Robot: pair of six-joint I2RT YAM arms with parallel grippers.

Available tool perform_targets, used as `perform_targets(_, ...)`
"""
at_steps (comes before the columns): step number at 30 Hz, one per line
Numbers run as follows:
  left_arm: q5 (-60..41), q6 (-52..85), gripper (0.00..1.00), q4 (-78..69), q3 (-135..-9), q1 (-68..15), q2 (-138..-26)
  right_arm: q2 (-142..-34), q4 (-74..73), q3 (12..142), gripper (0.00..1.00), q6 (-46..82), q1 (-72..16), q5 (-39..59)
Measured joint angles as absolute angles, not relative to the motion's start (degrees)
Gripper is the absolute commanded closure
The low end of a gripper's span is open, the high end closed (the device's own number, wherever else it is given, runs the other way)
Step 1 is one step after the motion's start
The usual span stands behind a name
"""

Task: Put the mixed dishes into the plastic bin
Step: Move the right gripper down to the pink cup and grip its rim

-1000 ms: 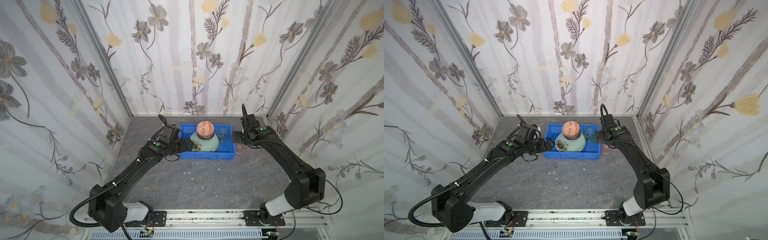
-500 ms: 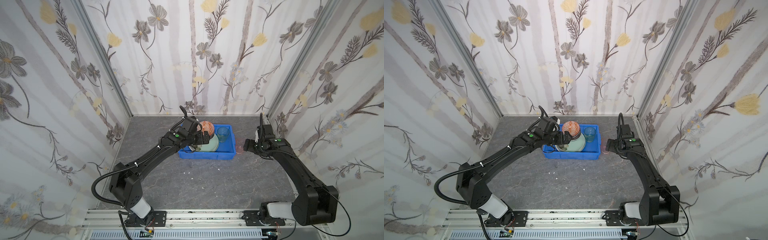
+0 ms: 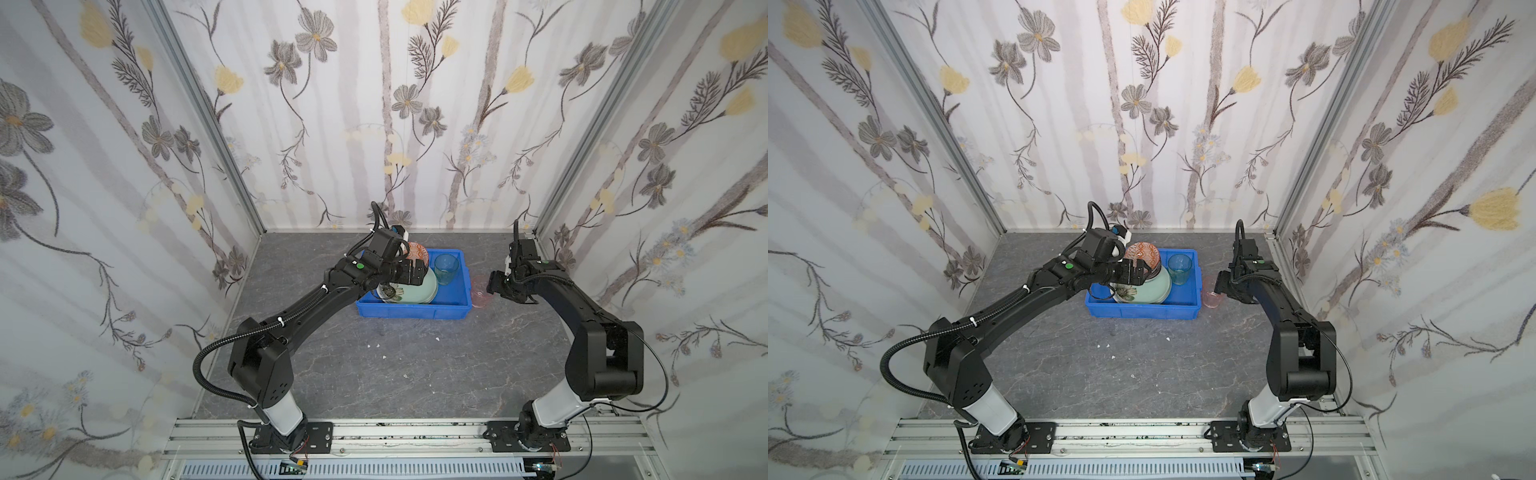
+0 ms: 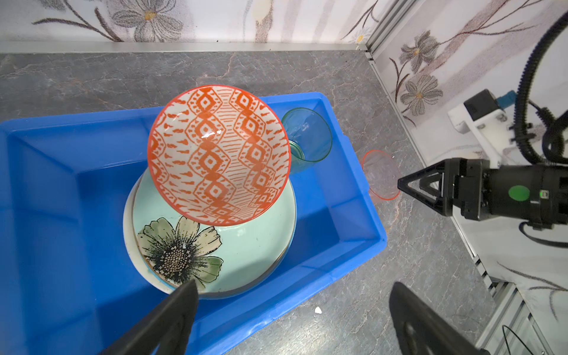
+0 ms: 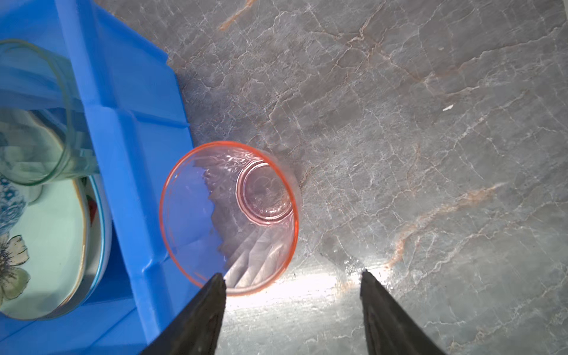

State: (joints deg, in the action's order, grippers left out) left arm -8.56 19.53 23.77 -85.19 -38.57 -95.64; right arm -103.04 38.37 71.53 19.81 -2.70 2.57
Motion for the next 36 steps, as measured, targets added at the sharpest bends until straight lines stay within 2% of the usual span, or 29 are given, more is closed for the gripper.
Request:
perform_targets(7, -8.2, 18.8, 0.00, 23.8, -84.0, -38.0, -96.2, -108.7, 38.1, 75.1, 0.58, 19.0, -2.7, 2.5)
perform_targets(13, -8.8, 18.4, 0.00, 23.8, -83.5, -37.4, -96.7, -111.9, 38.1, 77.2, 0.68, 18.9, -2.7, 1.9)
perform_targets(25, -10.5, 18.5, 0.00, 23.8, -83.3, -36.8, -97.2, -113.8, 38.5, 78.6, 0.98, 18.3, -2.6, 1.5)
perform_targets(36, -13.3, 18.2, 0.00, 23.7, -83.3, -36.1, -97.4, -109.8, 44.8, 82.8, 1.00, 15.2, -2.7, -1.1)
